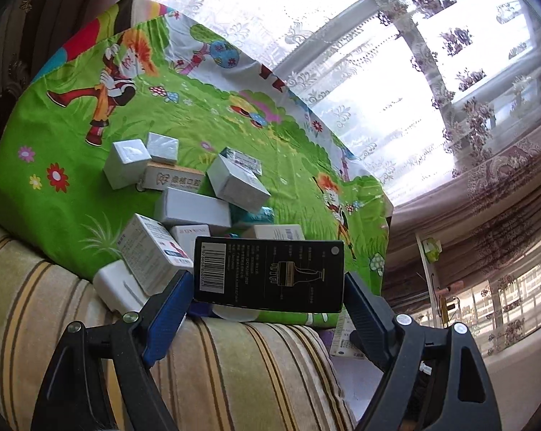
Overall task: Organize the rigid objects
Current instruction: 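Carry the white box to the purple box with the right tool while the left tool lifts the black box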
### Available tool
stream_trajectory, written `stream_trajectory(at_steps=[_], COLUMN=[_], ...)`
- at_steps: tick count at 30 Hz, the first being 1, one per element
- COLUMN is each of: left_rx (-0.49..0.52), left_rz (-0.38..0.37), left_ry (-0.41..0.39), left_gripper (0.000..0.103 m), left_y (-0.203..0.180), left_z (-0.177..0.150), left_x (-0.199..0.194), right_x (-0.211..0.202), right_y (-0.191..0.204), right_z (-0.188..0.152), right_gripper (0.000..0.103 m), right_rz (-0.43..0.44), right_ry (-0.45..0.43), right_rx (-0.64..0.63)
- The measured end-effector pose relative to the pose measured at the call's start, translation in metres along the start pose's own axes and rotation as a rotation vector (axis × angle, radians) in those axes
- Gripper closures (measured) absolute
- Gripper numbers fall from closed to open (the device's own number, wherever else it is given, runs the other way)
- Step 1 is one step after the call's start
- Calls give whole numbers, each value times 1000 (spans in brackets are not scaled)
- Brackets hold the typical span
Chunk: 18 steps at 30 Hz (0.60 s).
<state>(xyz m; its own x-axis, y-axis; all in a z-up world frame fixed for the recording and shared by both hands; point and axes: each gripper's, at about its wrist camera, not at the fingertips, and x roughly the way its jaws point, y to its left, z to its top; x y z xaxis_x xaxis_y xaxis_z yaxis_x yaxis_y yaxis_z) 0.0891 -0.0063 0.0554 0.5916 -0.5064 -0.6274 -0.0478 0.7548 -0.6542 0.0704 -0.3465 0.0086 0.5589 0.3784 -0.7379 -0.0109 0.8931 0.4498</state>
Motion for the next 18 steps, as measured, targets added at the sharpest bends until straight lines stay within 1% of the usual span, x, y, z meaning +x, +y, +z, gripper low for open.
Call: stream_trajectory(at_steps=[6,12,14,18], left_rx=[101,223,258,335], left_rz=[-51,-82,-86,-94], left_ry=[117,225,261,328], left_gripper=[18,18,18,18], left_y=[-48,-97,-111,-136], left_z=[-40,-79,-91,-117], left_x=[28,57,68,90], right_x=[-29,-51,-59,-75], right_y=[-33,-73,-85,-104], right_z=[-9,-22,-25,-32], right_gripper=[54,54,54,54], right_rz=[-36,-80,-112,-210], right_ry=[-40,-67,-81,-114], right_rx=[46,110,124,122])
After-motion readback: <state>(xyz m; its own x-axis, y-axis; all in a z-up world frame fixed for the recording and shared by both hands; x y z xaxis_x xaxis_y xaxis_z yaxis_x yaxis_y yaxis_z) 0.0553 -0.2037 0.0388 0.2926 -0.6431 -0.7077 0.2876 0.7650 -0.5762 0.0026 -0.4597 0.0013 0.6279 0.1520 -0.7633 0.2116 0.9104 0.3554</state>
